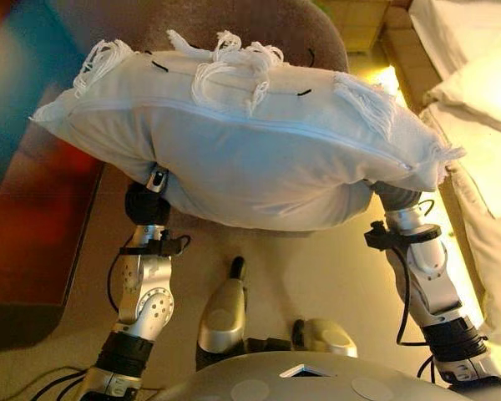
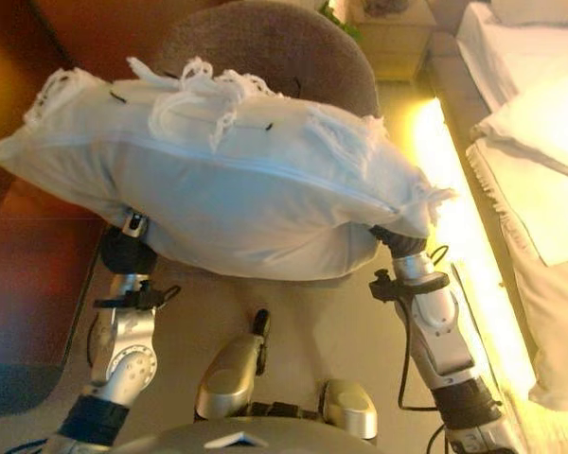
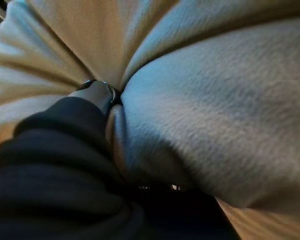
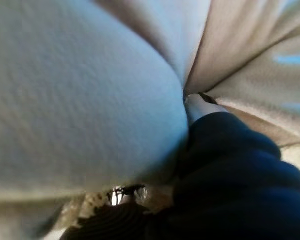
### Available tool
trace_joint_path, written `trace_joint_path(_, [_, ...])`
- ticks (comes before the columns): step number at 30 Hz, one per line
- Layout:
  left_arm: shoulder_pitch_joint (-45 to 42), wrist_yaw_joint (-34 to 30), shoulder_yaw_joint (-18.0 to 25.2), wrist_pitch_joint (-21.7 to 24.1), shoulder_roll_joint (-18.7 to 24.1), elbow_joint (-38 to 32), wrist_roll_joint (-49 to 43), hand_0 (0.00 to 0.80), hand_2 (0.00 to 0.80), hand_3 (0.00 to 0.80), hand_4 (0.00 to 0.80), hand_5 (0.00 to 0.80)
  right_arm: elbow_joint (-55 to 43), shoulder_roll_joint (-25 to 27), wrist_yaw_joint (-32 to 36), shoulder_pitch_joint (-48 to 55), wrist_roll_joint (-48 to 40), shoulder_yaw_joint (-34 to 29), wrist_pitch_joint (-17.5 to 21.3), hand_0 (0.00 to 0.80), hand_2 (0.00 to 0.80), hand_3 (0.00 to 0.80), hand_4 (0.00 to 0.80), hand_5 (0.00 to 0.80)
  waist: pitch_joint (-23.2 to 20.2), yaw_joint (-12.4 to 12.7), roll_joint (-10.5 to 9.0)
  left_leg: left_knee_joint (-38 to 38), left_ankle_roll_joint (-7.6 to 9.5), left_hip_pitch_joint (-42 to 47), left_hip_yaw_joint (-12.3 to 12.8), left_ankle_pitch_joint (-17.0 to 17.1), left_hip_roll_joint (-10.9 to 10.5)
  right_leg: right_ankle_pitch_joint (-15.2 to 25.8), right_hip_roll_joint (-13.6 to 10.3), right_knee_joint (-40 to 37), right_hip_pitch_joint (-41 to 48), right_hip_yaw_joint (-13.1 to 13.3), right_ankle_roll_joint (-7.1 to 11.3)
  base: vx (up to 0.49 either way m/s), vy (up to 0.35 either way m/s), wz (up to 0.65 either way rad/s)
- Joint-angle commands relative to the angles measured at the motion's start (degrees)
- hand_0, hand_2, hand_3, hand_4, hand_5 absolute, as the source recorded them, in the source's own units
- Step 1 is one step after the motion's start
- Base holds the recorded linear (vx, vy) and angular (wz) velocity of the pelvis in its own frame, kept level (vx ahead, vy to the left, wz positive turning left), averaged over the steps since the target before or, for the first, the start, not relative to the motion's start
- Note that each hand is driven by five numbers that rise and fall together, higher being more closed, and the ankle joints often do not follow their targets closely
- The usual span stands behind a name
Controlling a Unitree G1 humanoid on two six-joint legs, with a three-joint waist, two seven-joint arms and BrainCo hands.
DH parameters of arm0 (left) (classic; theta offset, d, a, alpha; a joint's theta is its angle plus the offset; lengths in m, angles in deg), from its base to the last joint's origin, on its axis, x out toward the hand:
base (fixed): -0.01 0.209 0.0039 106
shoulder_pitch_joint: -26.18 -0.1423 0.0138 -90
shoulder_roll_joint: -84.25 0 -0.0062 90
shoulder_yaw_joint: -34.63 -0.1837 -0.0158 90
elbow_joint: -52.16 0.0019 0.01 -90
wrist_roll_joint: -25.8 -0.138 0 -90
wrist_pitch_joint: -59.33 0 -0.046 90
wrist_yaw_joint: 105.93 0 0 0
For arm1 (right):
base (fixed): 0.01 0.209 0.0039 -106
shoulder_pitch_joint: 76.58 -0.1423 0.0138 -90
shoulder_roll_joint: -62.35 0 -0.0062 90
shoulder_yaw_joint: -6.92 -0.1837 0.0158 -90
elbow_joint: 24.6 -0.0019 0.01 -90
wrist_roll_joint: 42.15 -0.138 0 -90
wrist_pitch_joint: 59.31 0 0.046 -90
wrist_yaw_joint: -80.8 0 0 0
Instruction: Pick up the cushion and take it to the sofa
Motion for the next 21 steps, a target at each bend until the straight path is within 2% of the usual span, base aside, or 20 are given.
trace_joint_path(1, [2.47, -4.31, -2.86, 1.01, -1.57, -9.44, -2.67, 0.8, 0.8, 0.8, 0.8, 0.8, -5.03, -0.84, 1.25, -2.06, -1.54, 1.29, 2.73, 0.8, 0.8, 0.8, 0.8, 0.8, -7.55, -0.33, -1.07, -10.51, 0.59, -4.04, -3.69, 6.57, 2.29, 3.65, -0.25, 1.69, 6.52, -4.77, 2.91, 0.619, 0.15, -0.09])
trace_joint_path(3, [1.08, -5.61, -1.64, -0.02, -1.02, -9.81, -2.92, 0.8, 0.8, 0.8, 0.8, 0.8, -5.64, -2.42, 0.19, -0.65, -0.86, 0.42, 1.65, 0.8, 0.8, 0.8, 0.8, 0.8, -9.77, 1.15, -2.97, -7.75, 3.35, -4.23, -3.52, 3.82, -0.35, 11.58, -2.72, 5.43, 8.08, -5.99, 6.2, 0.621, 0.117, -0.02])
trace_joint_path(4, [0.51, -5.56, -1.43, -0.67, -0.82, -10.38, -3.33, 0.8, 0.8, 0.8, 0.8, 0.8, -6.14, -3.27, -0.7, -0.14, -0.1, 0.5, 1.35, 0.8, 0.8, 0.8, 0.8, 0.8, -10.76, 1.54, -3.73, -7.15, 4.51, -4.02, -2.98, 2.61, -1.17, 15.86, -3.76, 8.13, 7.22, -6.06, 6.93, 0.577, 0.091, 0.15])
trace_joint_path(6, [0.12, -5.47, -1.58, -1.35, -0.58, -10.51, -3.79, 0.8, 0.8, 0.8, 0.8, 0.8, -6.68, -4.8, -2.82, 0.52, 2.69, 1.51, 1.94, 0.8, 0.8, 0.8, 0.8, 0.8, -11.65, 1.21, -3.98, -6.89, 5.67, -2.74, -3.94, 0.99, -2.22, 19.36, -2.81, 12.66, 2.81, -4.26, 7.14, 0.495, 0.061, 0.26])
trace_joint_path(8, [1.08, -5.74, -1.65, -2.16, -0.21, -9.76, -3.52, 0.8, 0.8, 0.8, 0.8, 0.8, -6.49, -5.59, -4.69, 0.36, 4.65, 2.34, 2.24, 0.8, 0.8, 0.8, 0.8, 0.8, -11.59, -0.31, -3.54, -8.75, 5.75, 0.19, -5.25, 1.12, -2.88, 19.03, -1.03, 9.95, -4.13, -3.45, 6.86, 0.434, 0.02, 0.31])
trace_joint_path(9, [1.85, -6.07, -1.49, -2.68, 0.1, -9.53, -3.06, 0.8, 0.8, 0.8, 0.8, 0.8, -6.35, -5.2, -5.02, 0.21, 4.29, 2.26, 2.36, 0.8, 0.8, 0.8, 0.8, 0.8, -11.31, -1.03, -3.38, -9.52, 5.57, 1.18, -5.92, 1.46, -3.26, 17.58, -0.5, 6.94, -6.25, -4.22, 6.49, 0.377, -0.021, 0.44])
trace_joint_path(10, [3.08, -6.15, -1.34, -2.92, 0.27, -9.11, -3.36, 0.8, 0.8, 0.8, 0.8, 0.8, -5.78, -4.68, -5.12, -0.19, 3.85, 1.84, 2.43, 0.8, 0.8, 0.8, 0.8, 0.8, -10.83, -1.9, -2.96, -10.79, 5.27, 2.87, -6.73, 1.58, -3.43, 16.52, -0.54, 0.39, -9.88, -6.09, 5.92, 0.345, -0.039, 0.56])
trace_joint_path(12, [4.64, -4.87, -1.89, -3.31, -0.07, -8.83, -4.15, 0.8, 0.8, 0.8, 0.8, 0.8, -4.16, -3.83, -5.36, -1.4, 3.01, 1.46, 2.71, 0.8, 0.8, 0.8, 0.8, 0.8, -9.52, -3.19, -2.16, -12.44, 4.63, 6.43, -8.37, 1.08, -3.27, 17.46, -1.79, -7.92, -13.98, -7.48, 4.98, 0.296, -0.085, 0.41])
trace_joint_path(14, [5.26, -3.73, -2.41, -3.67, -0.06, -8.86, -4.01, 0.8, 0.8, 0.8, 0.8, 0.8, -2.98, -3.51, -6.39, -2.53, 3.35, 1.7, 2.97, 0.8, 0.8, 0.8, 0.8, 0.8, -8.0, -4.37, -2.29, -12.32, 4.73, 8.84, -9.17, -1.57, -3.29, 20.98, -3.21, -13.78, -17.11, -6.43, 5.3, 0.214, -0.123, 0.51])
trace_joint_path(16, [5.46, -3.55, -3.1, -3.12, 0.09, -8.86, -4.9, 0.8, 0.8, 0.8, 0.8, 0.8, -1.86, -3.16, -7.31, -4.06, 3.21, 1.72, 3.18, 0.8, 0.8, 0.8, 0.8, 0.8, -7.63, -4.61, -2.63, -11.72, 4.95, 9.73, -9.23, -3.68, -2.75, 21.54, -3.42, -15.13, -17.98, -5.76, 5.67, 0.147, -0.155, 0.66])
trace_joint_path(18, [4.64, -3.55, -3.54, -2.84, -0.34, -7.79, -4.65, 0.8, 0.8, 0.8, 0.8, 0.8, -0.28, -2.87, -7.21, -4.68, 3.28, 0.99, 2.37, 0.8, 0.8, 0.8, 0.8, 0.8, -8.83, -4.45, -3.01, -11.78, 4.42, 10.8, -9.76, -4.31, -1.76, 20.14, -3.02, -19.52, -14.66, -5.02, 5.25, 0.224, -0.165, 0.62])
trace_joint_path(19, [4.12, -3.13, -3.58, -3.22, -0.71, -7.56, -4.72, 0.8, 0.8, 0.8, 0.8, 0.8, -0.44, -2.63, -7.17, -4.54, 3.04, 0.65, 1.51, 0.8, 0.8, 0.8, 0.8, 0.8, -9.37, -4.38, -3.2, -11.87, 4.25, 11.08, -9.87, -4.15, -1.65, 20.21, -2.98, -20.83, -13.19, -5.39, 5.14, 0.232, -0.124, 0.69])
trace_joint_path(21, [2.67, -1.32, -3.62, -4.16, -1.78, -7.03, -6.95, 0.8, 0.8, 0.8, 0.8, 0.8, -1.1, -2.06, -6.93, -4.31, 2.38, 0.3, -0.81, 0.8, 0.8, 0.8, 0.8, 0.8, -10.93, -3.98, -3.85, -11.11, 3.17, 11.34, -8.06, -4.65, -0.57, 20.06, -3.18, -23.87, -9.78, -7.06, 4.6, 0.21, -0.107, 0.71])
